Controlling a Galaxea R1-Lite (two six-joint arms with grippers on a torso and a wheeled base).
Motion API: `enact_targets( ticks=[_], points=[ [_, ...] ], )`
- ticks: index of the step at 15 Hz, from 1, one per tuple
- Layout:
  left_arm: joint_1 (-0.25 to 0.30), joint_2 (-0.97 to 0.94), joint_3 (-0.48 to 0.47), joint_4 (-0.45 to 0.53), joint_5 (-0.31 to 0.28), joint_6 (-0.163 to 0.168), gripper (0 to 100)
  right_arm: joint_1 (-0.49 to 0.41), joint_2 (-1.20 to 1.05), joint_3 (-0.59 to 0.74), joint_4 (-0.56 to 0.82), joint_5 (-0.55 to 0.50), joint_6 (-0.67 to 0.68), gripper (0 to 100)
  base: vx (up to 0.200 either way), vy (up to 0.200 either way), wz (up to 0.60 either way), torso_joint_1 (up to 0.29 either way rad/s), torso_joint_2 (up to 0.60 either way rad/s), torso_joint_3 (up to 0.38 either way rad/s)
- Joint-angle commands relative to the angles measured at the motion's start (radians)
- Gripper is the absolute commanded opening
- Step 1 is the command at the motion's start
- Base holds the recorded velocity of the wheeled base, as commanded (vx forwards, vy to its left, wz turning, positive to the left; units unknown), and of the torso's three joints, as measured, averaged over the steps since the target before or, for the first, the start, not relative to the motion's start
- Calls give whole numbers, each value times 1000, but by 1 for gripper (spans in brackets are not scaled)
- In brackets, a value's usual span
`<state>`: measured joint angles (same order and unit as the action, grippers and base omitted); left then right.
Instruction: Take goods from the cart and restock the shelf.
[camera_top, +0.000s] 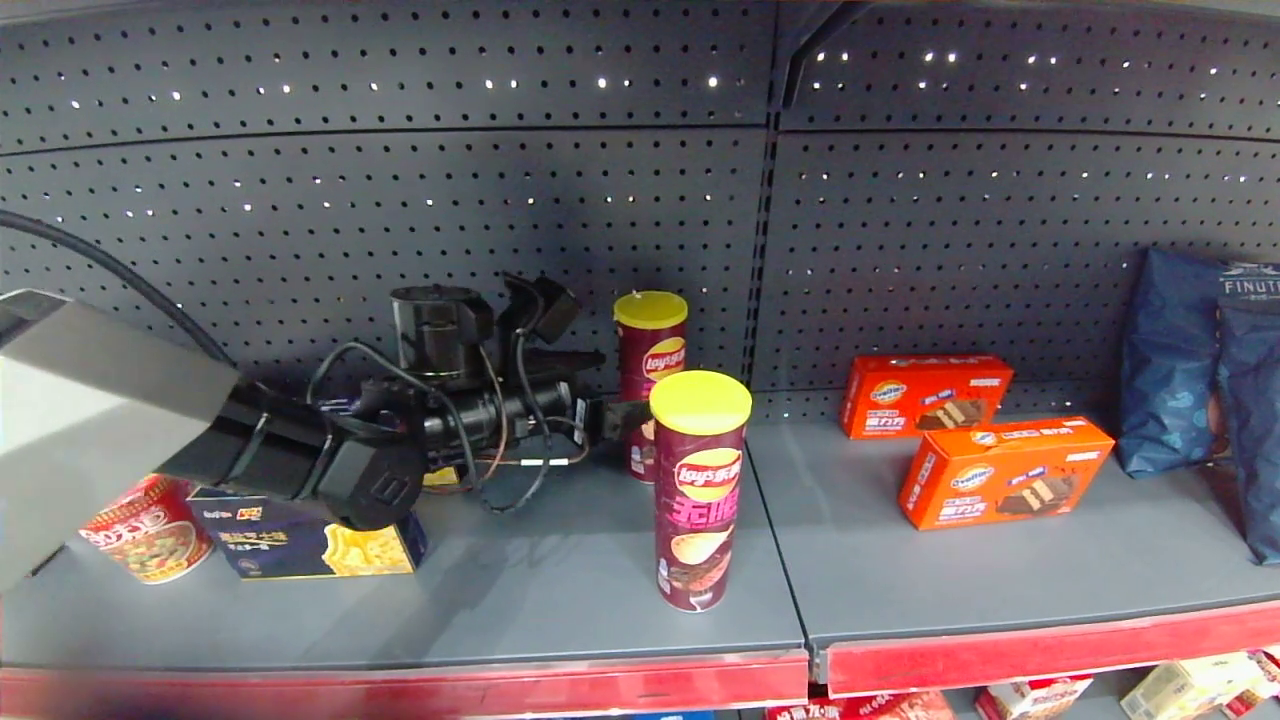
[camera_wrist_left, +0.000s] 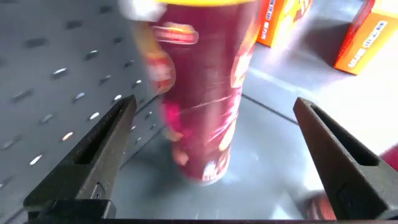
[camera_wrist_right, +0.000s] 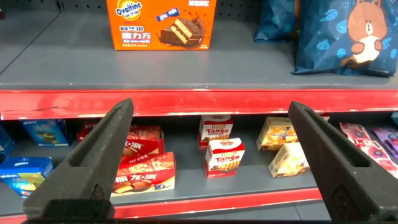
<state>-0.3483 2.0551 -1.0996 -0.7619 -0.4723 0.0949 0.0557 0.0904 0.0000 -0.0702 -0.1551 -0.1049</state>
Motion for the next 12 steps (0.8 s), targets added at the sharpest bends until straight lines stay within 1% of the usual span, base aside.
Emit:
enact_targets(
  ticks=[1, 3, 4, 6, 8, 9, 10, 12],
  points=[
    [37, -127, 106, -27, 0, -17, 100, 1, 2, 0, 0, 0, 1, 100, 0, 0, 0, 0, 0, 0],
    [49, -176, 156, -46, 1, -29, 100, -1, 2, 0, 0, 0, 1, 100, 0, 0, 0, 0, 0, 0],
    [66, -254, 216, -53, 4, -34, 100, 1, 2, 0, 0, 0, -1, 100, 0, 0, 0, 0, 0, 0],
    [69, -328, 247, -48, 23, -49, 100, 1, 2, 0, 0, 0, -1, 100, 0, 0, 0, 0, 0, 0],
    [58, -452, 279, -33, 113, -89, 100, 1, 2, 0, 0, 2, 5, 100, 0, 0, 0, 0, 0, 0],
    [46, -506, 311, -17, 153, -87, 100, 1, 2, -2, 0, 2, 7, 100, 0, 0, 0, 0, 0, 0],
    [22, -598, 349, 24, 208, -86, 100, 1, 2, -2, 1, 3, 7, 100, 0, 0, 0, 0, 0, 0],
    [-9, -736, 365, 145, 330, -86, 100, 1, 2, -2, 1, 25, 8, 100, 0, 0, 0, 0, 0, 0]
  ],
)
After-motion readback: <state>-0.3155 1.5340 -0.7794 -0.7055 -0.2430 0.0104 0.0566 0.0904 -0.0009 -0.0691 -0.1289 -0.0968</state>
